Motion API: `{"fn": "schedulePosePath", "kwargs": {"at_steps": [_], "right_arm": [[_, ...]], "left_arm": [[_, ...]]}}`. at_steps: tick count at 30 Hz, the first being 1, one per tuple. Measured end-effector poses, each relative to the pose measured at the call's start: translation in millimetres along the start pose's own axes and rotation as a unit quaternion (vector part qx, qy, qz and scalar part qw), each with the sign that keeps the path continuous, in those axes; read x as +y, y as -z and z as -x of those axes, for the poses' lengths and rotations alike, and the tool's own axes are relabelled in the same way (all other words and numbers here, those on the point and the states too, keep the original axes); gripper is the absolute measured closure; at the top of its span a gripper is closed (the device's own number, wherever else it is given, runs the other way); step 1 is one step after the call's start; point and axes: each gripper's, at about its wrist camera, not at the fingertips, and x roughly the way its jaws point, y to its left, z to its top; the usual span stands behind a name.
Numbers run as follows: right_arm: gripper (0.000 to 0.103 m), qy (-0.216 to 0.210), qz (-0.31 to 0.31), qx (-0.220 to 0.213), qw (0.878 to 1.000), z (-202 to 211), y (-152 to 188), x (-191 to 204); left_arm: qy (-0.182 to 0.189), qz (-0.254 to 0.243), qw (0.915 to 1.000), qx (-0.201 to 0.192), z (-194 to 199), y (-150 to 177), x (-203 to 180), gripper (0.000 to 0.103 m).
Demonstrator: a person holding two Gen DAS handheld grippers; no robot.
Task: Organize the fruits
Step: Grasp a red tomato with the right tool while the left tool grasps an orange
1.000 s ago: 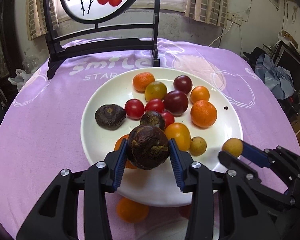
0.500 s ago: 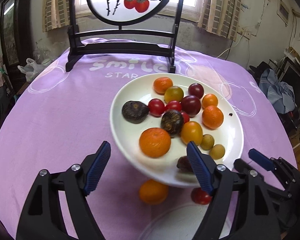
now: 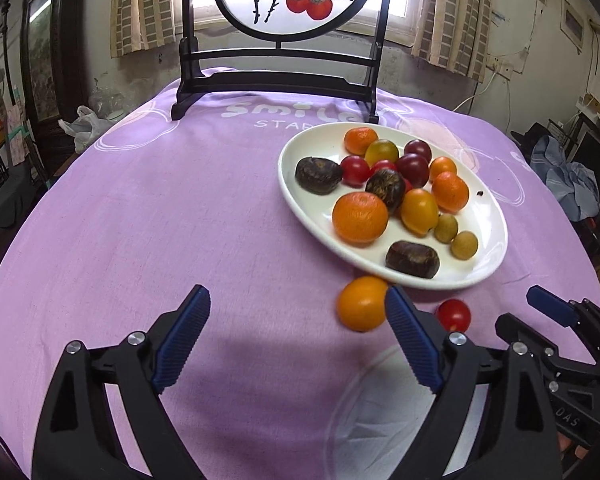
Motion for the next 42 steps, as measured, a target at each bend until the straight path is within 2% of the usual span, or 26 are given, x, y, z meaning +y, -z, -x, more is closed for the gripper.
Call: {"fn": "schedulePosePath", "kwargs": {"at_steps": [5, 14, 17, 19, 22, 23, 24, 42], "right_arm": [[0.034, 0.009, 0.032, 0.028, 0.999, -10.3, 15.2, 23.2], [0.034, 0.025, 0.061, 0.065, 0.996, -31.2, 13.8, 43.4], [0.034, 0.030, 0.070, 0.065, 0.995, -39.0, 5.8, 48.5], [0.038, 0.035, 0.073, 0.063, 0.995, -44.4, -1.0, 50.9], [0.058, 0.016, 0.058, 0.068, 0.996, -51.7, -9.5, 50.1], [0.068, 0.008, 0.051, 0.071, 0.996, -52.8, -11.1, 49.6], [0.072, 0.011, 0.048, 0.069, 0.996, -52.5, -11.9, 49.6], [0.072, -0.005, 0.005, 0.045, 0.999, -11.1, 11.2, 20.7]], "left_arm": [[-0.011, -0.016, 0.9997, -0.013, 2.6, 7.0, 1.6, 0.016], [-0.004, 0.002, 1.0000, 0.008, -6.1, 5.0, 13.3, 0.015], [0.000, 0.003, 0.9999, 0.014, -8.4, 5.8, 13.1, 0.015], [0.001, -0.001, 0.9999, 0.016, -9.3, 6.4, 11.4, 0.015], [0.001, -0.002, 0.9998, 0.018, -10.3, 7.2, 10.6, 0.015], [0.002, -0.002, 0.9998, 0.019, -10.9, 7.2, 10.6, 0.015], [0.001, -0.002, 0.9998, 0.019, -11.2, 7.3, 10.6, 0.015], [-0.003, -0.020, 0.9996, 0.020, -13.9, 12.3, 2.0, 0.015]]}}
